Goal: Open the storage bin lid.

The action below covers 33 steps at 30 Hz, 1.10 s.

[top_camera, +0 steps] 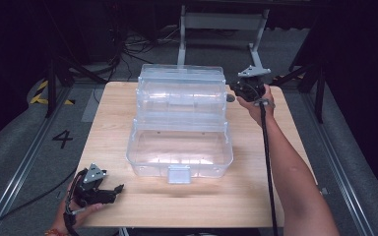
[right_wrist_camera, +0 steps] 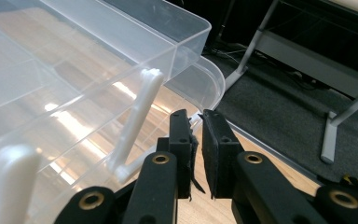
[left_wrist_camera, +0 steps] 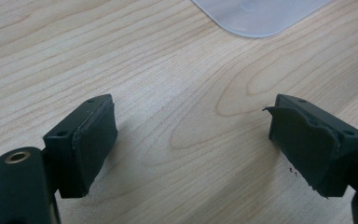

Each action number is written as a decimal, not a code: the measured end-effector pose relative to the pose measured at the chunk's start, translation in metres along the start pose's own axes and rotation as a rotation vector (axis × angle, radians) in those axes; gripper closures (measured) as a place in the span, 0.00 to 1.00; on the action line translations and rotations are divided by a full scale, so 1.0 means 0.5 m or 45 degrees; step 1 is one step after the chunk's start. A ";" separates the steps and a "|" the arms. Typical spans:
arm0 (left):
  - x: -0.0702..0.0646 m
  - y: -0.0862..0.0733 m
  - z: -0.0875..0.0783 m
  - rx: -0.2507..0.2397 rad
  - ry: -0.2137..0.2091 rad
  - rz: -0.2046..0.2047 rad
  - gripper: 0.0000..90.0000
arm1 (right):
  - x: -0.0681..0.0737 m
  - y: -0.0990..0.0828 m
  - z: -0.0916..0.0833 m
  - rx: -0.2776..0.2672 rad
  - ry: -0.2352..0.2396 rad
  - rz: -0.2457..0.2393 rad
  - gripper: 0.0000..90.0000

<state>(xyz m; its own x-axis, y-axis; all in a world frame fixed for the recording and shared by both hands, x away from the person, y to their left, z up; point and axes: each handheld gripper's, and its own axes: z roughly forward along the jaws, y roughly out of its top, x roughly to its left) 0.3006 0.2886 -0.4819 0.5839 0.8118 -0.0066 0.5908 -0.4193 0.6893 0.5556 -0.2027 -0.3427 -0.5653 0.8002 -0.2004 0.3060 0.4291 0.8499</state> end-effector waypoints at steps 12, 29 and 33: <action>0.002 -0.001 -0.003 0.012 0.001 0.009 0.17 | 0.015 -0.012 -0.043 0.003 0.034 -0.078 0.90; 0.002 -0.001 -0.003 0.012 0.000 0.010 0.17 | 0.042 -0.047 -0.086 0.006 0.092 -0.153 0.84; 0.002 -0.001 -0.003 0.012 0.000 0.009 0.17 | 0.046 -0.054 -0.093 0.010 0.092 -0.159 0.81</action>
<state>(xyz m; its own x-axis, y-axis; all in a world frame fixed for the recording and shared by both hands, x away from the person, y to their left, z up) 0.3001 0.2901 -0.4811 0.5881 0.8088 -0.0015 0.5919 -0.4292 0.6822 0.4987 -0.2152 -0.3477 -0.6532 0.7079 -0.2686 0.2356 0.5272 0.8164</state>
